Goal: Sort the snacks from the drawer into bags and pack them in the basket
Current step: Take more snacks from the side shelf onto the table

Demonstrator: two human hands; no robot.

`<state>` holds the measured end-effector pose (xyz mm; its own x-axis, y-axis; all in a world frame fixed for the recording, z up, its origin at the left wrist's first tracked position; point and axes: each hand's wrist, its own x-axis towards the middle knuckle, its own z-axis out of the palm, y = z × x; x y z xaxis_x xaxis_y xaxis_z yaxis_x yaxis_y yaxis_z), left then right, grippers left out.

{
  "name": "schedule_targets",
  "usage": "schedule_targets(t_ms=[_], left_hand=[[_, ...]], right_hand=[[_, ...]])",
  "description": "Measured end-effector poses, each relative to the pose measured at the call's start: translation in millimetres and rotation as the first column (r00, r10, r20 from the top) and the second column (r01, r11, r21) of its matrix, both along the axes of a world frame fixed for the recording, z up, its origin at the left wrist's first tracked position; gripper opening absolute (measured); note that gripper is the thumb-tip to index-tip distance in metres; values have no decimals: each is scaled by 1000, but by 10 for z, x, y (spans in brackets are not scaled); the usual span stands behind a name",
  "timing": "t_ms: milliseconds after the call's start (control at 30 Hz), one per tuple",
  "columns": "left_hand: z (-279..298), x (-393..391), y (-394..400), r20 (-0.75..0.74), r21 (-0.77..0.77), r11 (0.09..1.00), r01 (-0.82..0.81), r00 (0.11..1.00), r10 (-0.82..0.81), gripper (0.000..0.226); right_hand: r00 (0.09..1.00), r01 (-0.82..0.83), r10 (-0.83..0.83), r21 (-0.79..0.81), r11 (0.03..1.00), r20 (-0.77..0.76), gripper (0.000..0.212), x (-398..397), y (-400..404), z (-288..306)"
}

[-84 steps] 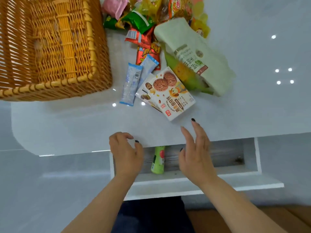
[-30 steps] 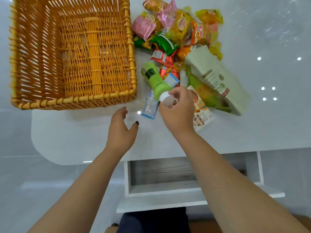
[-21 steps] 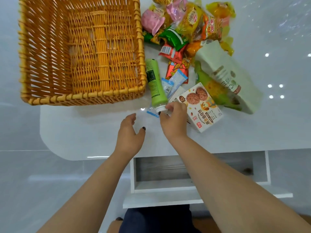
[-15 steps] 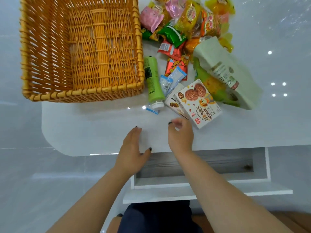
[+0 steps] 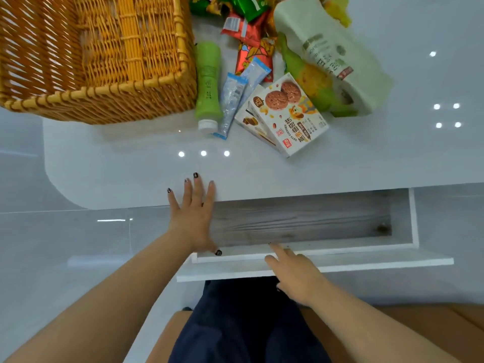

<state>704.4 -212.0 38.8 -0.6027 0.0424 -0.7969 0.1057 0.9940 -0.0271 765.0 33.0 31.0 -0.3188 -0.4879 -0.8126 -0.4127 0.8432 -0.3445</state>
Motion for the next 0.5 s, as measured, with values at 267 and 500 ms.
schedule_targets(t_ms=[267, 500], left_hand=[[-63, 67, 40, 31, -33, 999, -3, 1000, 4, 158], [-66, 17, 125, 91, -109, 993, 44, 995, -34, 168]], right_hand=[[881, -301, 261, -42, 953, -395, 103, -29, 221, -234], [706, -400, 294, -20, 916, -644, 125, -207, 282, -298]])
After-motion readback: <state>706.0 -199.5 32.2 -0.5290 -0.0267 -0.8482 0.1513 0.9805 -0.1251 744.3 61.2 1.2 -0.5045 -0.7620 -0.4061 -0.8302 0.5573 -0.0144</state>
